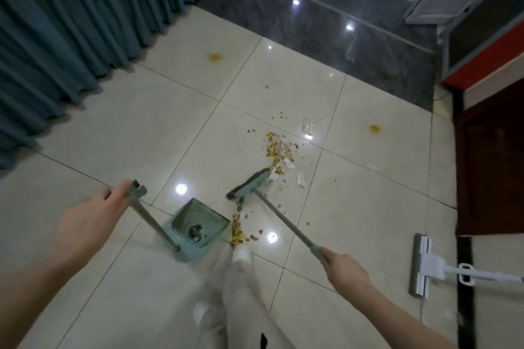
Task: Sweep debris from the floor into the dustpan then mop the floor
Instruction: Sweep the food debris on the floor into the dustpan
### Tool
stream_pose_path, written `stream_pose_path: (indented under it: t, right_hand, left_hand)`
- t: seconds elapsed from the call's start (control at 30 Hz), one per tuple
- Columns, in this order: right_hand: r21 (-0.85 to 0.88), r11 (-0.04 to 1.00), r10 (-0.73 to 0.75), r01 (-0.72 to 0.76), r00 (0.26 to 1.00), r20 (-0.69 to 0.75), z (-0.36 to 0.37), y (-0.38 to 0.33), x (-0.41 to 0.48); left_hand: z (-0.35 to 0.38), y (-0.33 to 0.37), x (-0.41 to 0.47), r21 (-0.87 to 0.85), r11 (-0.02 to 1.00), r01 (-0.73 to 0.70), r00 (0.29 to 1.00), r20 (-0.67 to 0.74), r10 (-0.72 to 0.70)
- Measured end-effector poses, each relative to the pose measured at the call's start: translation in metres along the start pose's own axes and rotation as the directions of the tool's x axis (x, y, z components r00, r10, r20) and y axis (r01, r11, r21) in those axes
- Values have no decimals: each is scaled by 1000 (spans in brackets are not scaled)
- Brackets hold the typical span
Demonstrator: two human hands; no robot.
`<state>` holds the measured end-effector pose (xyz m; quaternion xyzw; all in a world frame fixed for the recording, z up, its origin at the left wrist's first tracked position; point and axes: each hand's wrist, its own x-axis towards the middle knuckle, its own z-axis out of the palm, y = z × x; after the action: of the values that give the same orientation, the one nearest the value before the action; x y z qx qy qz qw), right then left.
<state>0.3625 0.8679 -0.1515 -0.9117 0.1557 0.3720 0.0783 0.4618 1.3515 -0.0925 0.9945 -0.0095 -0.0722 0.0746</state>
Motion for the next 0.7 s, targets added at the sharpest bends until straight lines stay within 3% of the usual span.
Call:
stream_pose_path:
  t: [0.2, 0.53, 0.7]
  right_hand:
    - [47, 997, -57, 61, 995, -88, -61, -61, 70]
    - [104, 989, -90, 108, 982, -164, -174, -198, 256]
    - [151, 988, 2, 18, 991, -133, -202, -241, 328]
  left_hand:
    - [-21, -14, 55, 78, 997, -6, 996, 90, -1]
    - [-29, -17, 195, 141, 950, -280, 954, 151, 259]
    - [-25, -15, 262, 113, 925, -362, 928, 143, 345]
